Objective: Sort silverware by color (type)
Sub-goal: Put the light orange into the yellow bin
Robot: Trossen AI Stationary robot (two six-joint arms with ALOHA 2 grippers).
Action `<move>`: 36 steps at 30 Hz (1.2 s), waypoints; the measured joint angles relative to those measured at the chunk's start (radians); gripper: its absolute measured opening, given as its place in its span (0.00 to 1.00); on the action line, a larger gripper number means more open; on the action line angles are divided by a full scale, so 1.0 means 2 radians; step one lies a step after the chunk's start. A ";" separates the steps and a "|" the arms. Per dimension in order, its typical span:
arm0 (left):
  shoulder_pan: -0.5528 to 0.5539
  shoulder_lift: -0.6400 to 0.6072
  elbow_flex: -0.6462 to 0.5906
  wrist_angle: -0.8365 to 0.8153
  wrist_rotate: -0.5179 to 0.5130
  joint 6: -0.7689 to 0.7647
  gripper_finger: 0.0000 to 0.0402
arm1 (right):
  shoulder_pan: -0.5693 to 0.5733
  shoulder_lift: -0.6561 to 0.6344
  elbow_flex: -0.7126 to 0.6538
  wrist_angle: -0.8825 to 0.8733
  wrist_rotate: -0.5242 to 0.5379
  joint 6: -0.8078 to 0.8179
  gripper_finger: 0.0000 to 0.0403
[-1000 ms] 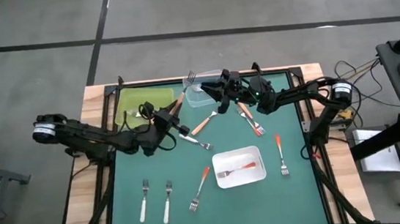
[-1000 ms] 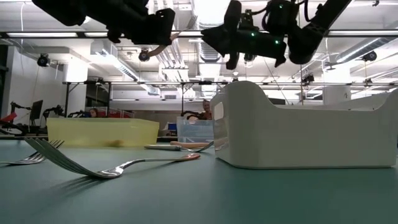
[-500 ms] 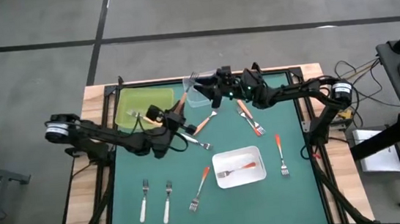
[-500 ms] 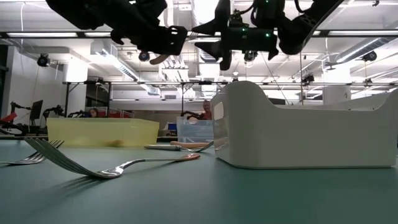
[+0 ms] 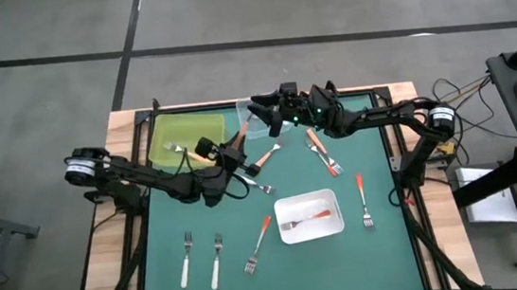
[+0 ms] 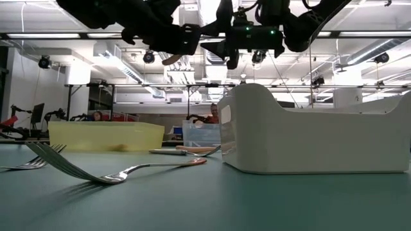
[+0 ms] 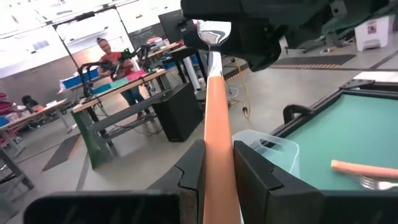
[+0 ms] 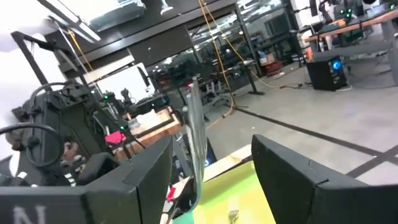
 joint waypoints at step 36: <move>-0.003 0.000 0.002 -0.006 0.002 -0.004 0.23 | -0.001 0.000 0.000 -0.029 0.001 -0.038 0.02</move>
